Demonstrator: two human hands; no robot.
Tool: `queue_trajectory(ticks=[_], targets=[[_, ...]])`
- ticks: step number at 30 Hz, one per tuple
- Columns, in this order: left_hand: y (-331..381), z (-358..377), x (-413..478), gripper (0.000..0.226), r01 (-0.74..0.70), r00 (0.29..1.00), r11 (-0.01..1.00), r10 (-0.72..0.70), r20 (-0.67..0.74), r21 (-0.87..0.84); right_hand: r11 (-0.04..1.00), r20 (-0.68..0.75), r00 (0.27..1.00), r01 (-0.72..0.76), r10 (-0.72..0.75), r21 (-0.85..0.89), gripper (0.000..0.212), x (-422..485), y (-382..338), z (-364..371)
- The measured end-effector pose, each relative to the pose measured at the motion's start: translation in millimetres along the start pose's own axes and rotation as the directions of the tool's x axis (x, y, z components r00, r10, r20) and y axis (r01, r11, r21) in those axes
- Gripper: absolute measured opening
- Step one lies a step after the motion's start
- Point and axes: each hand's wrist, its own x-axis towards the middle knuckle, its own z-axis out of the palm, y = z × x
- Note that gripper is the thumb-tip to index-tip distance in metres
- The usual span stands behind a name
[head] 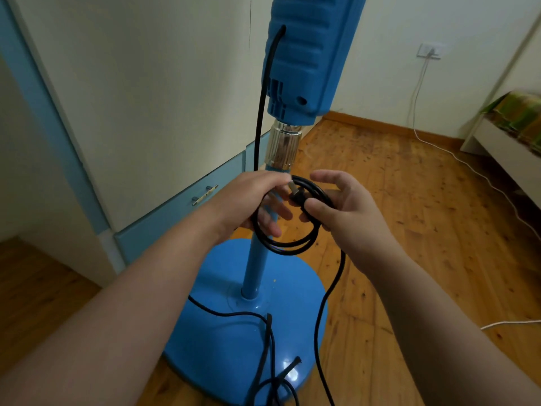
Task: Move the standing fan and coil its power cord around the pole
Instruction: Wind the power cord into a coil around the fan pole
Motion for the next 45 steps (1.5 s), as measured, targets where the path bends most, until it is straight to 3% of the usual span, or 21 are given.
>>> queue_trajectory(ticks=[4, 8, 15, 19, 25, 28, 31, 34, 37, 41, 45], targets=[[0.3, 1.1, -2.4, 0.025, -0.128, 0.992, 0.945, 0.121, 0.039, 0.301, 0.991, 0.112, 0.994, 0.01, 0.005, -0.133, 0.032, 1.8, 0.4, 2.8], [-4.9, 6.4, 0.9, 0.023, -0.184, 0.98, 0.867, 0.196, 0.021, 0.464, 0.993, 0.123, 0.992, -0.025, 0.039, -0.117, 0.031, 2.8, 5.4, 6.2], [-9.2, 7.3, 3.0, 0.027, -0.163, 0.976, 0.718, 0.217, 0.005, 0.676, 0.97, 0.011, 1.0, -0.018, 0.022, -0.244, 0.02, 4.4, 11.1, 13.9], [-11.5, 10.1, 2.5, 0.031, -0.175, 0.97, 0.848, 0.235, -0.059, 0.501, 0.952, 0.016, 1.0, 0.011, -0.007, -0.307, 0.012, 7.1, 9.8, 6.2], [-18.4, 10.2, 3.4, 0.033, -0.128, 0.975, 0.943, 0.177, -0.137, 0.308, 0.957, 0.116, 0.98, -0.125, 0.159, -0.261, 0.021, 2.3, 29.5, 4.2], [-23.5, 14.1, 5.0, 0.03, -0.102, 0.969, 0.993, 0.111, -0.222, 0.052, 0.986, 0.076, 0.986, -0.138, 0.145, -0.097, 0.011, 1.5, 34.3, 7.8], [-25.6, 21.3, 5.9, 0.027, -0.132, 0.957, 0.896, 0.003, -0.29, -0.424, 0.981, 0.082, 0.991, -0.116, 0.104, 0.153, 0.012, 2.0, 29.0, 7.0], [-28.4, 26.2, 5.4, 0.027, -0.133, 0.96, 0.77, -0.058, -0.275, -0.624, 0.955, 0.112, 0.992, -0.094, 0.065, 0.281, 0.019, 0.9, 23.4, 9.1], [-32.2, 24.7, 3.6, 0.027, -0.081, 0.979, 0.787, -0.051, -0.195, -0.611, 0.962, 0.091, 0.995, -0.069, 0.046, 0.266, 0.027, -0.3, 20.5, 14.3], [-34.0, 15.2, 1.9, 0.043, -0.05, 0.982, 0.969, 0.004, -0.19, -0.24, 0.987, 0.073, 0.997, -0.028, 0.017, 0.16, 0.031, 0.9, 17.0, 12.8], [-22.8, 7.8, -0.1, 0.055, -0.098, 0.992, 0.995, 0.096, -0.083, -0.01, 1.0, 0.162, 0.987, 0.005, -0.003, -0.011, 0.028, 1.7, 19.0, 15.2]])
